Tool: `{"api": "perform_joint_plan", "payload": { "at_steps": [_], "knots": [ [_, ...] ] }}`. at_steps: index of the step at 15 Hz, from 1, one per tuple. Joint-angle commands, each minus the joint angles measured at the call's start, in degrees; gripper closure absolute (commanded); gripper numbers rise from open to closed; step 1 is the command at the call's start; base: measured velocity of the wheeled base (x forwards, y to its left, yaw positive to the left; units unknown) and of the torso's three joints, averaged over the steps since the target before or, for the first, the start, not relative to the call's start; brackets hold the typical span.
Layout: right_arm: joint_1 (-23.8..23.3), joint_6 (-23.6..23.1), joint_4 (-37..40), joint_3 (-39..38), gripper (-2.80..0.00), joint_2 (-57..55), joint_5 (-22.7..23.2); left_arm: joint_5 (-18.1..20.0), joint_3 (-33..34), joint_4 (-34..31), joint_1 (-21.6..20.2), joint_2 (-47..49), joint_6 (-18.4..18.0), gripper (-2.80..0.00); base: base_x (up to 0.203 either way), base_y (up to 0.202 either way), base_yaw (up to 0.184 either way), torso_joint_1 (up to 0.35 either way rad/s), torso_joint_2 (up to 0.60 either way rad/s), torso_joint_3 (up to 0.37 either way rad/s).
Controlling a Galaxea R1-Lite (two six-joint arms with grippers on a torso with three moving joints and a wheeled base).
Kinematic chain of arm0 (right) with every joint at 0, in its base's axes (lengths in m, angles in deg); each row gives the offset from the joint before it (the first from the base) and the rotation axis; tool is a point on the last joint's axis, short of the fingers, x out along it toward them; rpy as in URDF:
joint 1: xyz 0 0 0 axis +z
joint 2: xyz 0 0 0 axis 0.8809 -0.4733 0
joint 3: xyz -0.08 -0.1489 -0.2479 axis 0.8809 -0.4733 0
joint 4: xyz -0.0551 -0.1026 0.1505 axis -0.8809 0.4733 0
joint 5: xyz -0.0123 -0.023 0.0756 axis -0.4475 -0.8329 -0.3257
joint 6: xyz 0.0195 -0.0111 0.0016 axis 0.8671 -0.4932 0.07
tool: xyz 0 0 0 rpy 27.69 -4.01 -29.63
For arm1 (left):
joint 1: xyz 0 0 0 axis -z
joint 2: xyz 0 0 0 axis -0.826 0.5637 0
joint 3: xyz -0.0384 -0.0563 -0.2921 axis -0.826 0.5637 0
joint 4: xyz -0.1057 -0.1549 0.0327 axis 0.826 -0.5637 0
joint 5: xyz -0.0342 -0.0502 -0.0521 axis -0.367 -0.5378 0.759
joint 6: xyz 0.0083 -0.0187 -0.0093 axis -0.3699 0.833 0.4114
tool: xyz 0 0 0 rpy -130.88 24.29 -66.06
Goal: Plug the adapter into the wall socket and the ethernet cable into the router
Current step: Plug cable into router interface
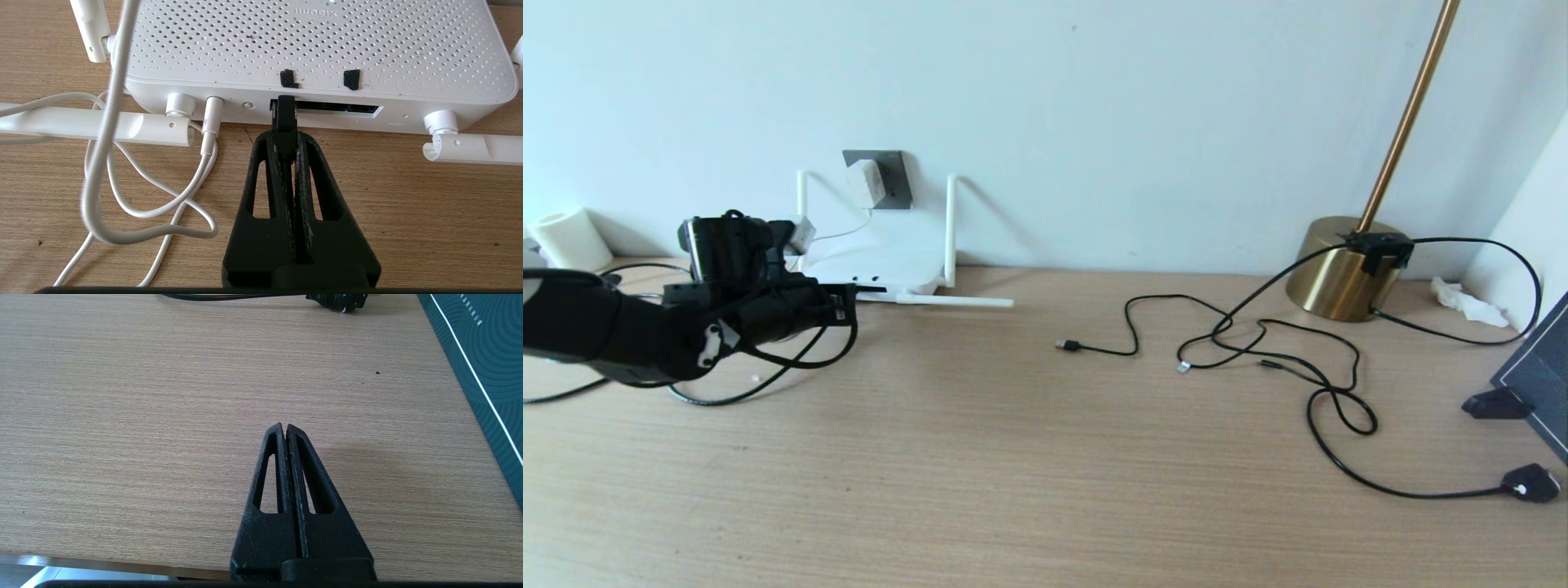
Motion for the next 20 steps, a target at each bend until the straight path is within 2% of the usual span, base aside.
{"api": "perform_joint_plan", "payload": {
  "at_steps": [1, 10, 11, 20],
  "knots": [
    [0.0, 0.0, 0.1, 0.0, 0.00, 0.0, 0.0, 0.0, -0.1, 0.2, 0.0, 0.5, -0.1, 0.00, 0.000, 0.000, 0.000, 0.000, 0.00, 0.000],
    [0.0, 0.0, 0.1, 0.0, 0.00, -0.1, -0.1, 0.1, 0.0, 0.4, 0.1, 0.8, -0.1, 0.00, 0.000, 0.000, 0.000, 0.000, 0.00, 0.000],
    [0.0, 0.0, 0.1, 0.0, 0.00, 0.0, -0.1, 0.2, 0.1, 0.5, 0.1, 0.7, -0.1, -2.80, 0.000, 0.000, 0.000, 0.000, 0.00, 0.000],
    [0.0, -0.1, 0.1, 0.0, 0.00, 0.0, -0.1, 0.3, 3.0, 0.7, 1.5, -3.7, -0.1, -2.80, 0.000, 0.000, 0.000, 0.000, 0.00, 0.000]
  ]
}}
